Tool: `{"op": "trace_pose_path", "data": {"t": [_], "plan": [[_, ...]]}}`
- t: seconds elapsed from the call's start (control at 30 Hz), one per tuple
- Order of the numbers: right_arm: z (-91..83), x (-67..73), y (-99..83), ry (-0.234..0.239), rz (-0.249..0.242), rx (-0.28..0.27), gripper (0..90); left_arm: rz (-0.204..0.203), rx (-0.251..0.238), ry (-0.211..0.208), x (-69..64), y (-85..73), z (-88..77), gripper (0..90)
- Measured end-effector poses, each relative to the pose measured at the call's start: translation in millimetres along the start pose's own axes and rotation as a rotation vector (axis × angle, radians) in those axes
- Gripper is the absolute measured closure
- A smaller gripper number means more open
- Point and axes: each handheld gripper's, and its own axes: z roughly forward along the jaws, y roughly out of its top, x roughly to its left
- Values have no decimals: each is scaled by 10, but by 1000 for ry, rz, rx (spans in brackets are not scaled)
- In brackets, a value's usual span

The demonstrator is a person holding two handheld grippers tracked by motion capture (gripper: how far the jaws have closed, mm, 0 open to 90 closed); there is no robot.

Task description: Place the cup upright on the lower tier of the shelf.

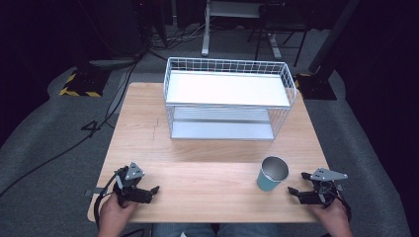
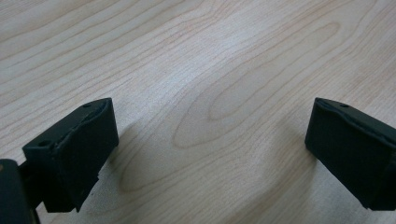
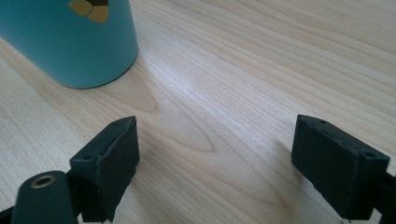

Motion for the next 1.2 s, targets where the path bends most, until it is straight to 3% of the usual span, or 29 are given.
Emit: {"op": "trace_pose_path", "data": {"t": [0.3,0.47,0.53,0.67,0.8,1.07,1.2], "plan": [[-8,-14,14,-24,45,4,188,-1,-1,0,2,5,7,29],[-62,-1,56,15,142,18,263,-3,-2,2,9,21,19,29],[-122,40,91,23,157,-7,267,-7,-2,-1,8,25,23,29],[-262,142,148,32,105,-77,249,-6,-2,-1,9,27,25,29],[-351,223,153,69,87,-137,220,-7,-2,-1,8,27,25,29],[-420,417,180,112,24,-176,143,-11,-3,-2,6,26,26,29],[-362,531,224,116,-9,-183,48,-6,-2,-1,9,27,25,29]]}}
